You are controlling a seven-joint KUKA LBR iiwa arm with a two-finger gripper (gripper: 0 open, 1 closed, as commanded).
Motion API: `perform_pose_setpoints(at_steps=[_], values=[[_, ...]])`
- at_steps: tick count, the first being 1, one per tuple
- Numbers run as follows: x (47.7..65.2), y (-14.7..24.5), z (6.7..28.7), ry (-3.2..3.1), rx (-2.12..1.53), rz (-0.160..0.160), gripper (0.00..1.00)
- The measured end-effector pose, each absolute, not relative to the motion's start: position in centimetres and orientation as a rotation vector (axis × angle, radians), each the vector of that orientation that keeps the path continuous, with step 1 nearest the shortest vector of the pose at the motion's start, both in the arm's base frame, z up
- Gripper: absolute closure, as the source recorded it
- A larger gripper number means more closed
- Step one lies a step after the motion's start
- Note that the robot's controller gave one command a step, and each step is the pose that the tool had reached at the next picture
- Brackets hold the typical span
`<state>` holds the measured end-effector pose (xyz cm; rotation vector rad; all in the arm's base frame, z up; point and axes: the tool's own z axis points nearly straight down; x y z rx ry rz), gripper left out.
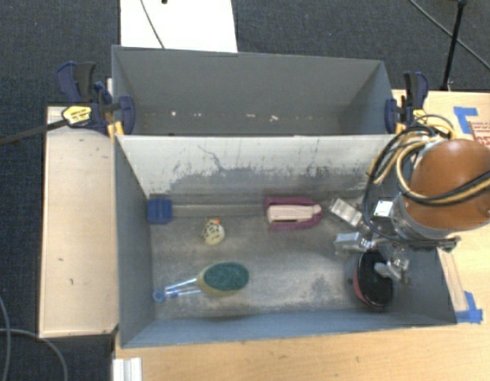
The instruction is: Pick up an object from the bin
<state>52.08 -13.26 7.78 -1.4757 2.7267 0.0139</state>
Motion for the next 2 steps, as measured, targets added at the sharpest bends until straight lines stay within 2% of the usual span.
perform_pose_setpoints(at_steps=[1,2], values=[[51.05,-13.16,8.04,2.71,-1.524,0.013,0.0],[51.05,-12.88,8.04,2.612,-1.681,0.015,0.0]])
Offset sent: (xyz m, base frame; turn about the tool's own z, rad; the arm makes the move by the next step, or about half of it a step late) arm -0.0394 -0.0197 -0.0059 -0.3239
